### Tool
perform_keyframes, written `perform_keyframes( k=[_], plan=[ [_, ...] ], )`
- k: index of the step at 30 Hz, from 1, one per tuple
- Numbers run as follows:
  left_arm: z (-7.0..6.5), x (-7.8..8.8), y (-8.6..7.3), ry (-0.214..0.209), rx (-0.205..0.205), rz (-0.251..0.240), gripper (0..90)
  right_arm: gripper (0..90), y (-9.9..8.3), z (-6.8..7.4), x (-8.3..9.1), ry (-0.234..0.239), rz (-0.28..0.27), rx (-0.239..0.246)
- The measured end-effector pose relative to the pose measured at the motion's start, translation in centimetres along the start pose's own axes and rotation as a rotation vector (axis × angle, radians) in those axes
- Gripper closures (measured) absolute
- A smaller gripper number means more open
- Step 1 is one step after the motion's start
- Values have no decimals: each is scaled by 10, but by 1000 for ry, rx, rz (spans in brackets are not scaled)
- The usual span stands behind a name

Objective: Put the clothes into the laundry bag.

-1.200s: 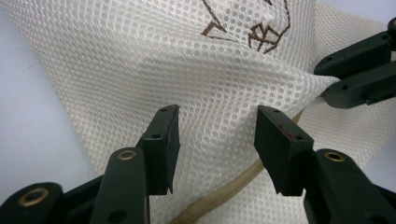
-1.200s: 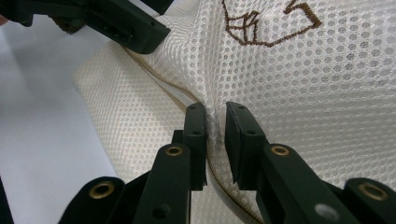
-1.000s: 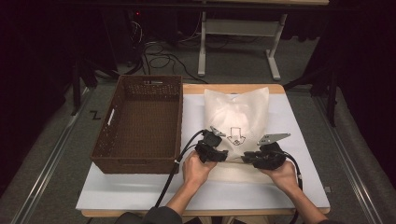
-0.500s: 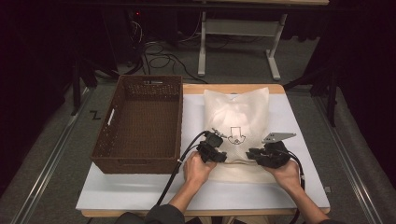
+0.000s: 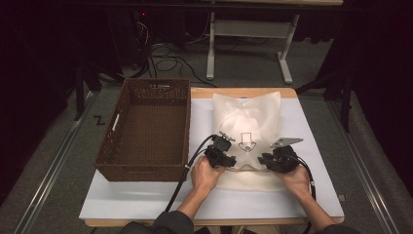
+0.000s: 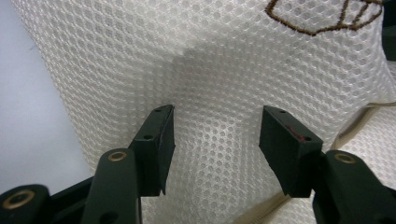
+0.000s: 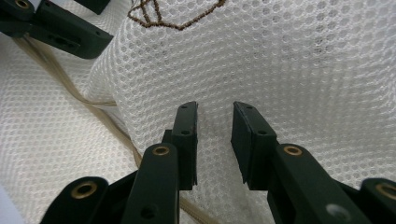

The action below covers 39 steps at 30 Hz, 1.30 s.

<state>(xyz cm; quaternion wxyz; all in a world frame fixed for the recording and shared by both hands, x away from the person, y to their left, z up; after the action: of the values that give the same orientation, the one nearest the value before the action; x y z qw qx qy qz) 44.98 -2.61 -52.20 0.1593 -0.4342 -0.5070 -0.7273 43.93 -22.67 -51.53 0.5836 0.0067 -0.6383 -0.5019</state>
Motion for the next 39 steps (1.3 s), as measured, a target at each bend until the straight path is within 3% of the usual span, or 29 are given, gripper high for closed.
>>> perform_keyframes(
  k=[13,21,31,39],
  plan=[
    [0,-12,-3,35,-15,23,451,713,-9,-14,-10,-52,44,-18],
    [0,-8,-2,39,-23,33,438,654,-8,-10,-7,-46,20,-11],
    [4,18,2,-24,0,-32,415,572,-1,-5,16,-15,-79,-19],
    [6,35,1,-75,20,-65,386,548,1,3,35,14,-127,-2]
  ],
)
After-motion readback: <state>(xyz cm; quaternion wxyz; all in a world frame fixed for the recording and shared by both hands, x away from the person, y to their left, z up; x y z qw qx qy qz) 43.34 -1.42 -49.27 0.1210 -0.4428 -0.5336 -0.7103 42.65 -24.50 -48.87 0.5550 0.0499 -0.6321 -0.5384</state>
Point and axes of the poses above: each handheld gripper's, and its own axes: x roughly backward along the jaws, y roughly out of its top, z roughly to its left, the point moved 4 cm from there along -x, roughly forward along the jaws, and after that the axes turned 13 degrees about y, right-handed, at the moved point
